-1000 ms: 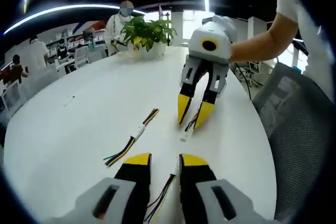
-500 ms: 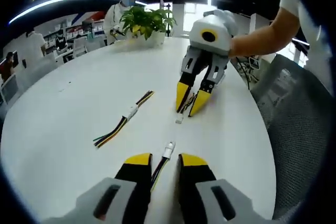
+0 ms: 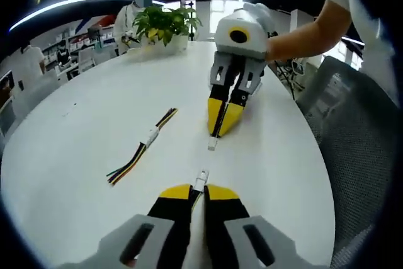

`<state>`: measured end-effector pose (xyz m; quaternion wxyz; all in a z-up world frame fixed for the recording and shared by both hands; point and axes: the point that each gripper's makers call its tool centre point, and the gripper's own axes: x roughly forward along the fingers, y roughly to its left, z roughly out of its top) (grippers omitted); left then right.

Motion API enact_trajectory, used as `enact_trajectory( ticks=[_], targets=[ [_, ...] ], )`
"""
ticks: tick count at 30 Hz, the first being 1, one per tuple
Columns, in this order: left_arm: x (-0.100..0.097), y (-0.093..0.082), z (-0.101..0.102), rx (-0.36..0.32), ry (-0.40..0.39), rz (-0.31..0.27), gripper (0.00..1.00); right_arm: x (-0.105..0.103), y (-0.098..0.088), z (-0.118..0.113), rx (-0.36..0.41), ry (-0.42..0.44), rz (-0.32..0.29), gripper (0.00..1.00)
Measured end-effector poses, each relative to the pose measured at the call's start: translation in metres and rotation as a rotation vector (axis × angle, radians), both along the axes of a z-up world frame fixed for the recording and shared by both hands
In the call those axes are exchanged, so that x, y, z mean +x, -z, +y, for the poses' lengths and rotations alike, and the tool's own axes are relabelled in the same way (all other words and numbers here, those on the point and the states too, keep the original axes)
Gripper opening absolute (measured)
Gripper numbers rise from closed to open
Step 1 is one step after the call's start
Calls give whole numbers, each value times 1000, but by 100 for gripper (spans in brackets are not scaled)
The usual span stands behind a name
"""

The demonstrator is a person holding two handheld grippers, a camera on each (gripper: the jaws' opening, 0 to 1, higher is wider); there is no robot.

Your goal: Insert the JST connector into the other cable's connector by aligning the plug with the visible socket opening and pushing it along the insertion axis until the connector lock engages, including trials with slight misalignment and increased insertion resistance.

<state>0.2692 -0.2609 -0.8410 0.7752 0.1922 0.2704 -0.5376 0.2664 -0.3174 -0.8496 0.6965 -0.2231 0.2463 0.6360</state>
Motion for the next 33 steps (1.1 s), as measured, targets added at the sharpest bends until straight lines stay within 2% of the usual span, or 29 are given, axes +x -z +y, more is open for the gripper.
enact_trajectory(
  ticks=[3,6,14,17,28,33],
  targets=[
    [-1,-7,-3,9,25,-16,1,-4,-4,1,-16,-10,1,0],
    [-2,-13,-5,19,43,-30,0,-3,-15,4,2,-3,1,0],
    [-2,-21,-13,35,64,-54,0,-4,-39,18,21,-27,-54,0],
    [-1,-21,-15,35,66,-60,0,-6,-35,20,-5,-41,-67,0],
    [1,-19,-18,47,75,-66,0,-3,-25,17,-54,-32,-35,0],
    [2,-20,-24,42,84,-69,0,0,-25,17,-75,-48,-45,0]
  ],
)
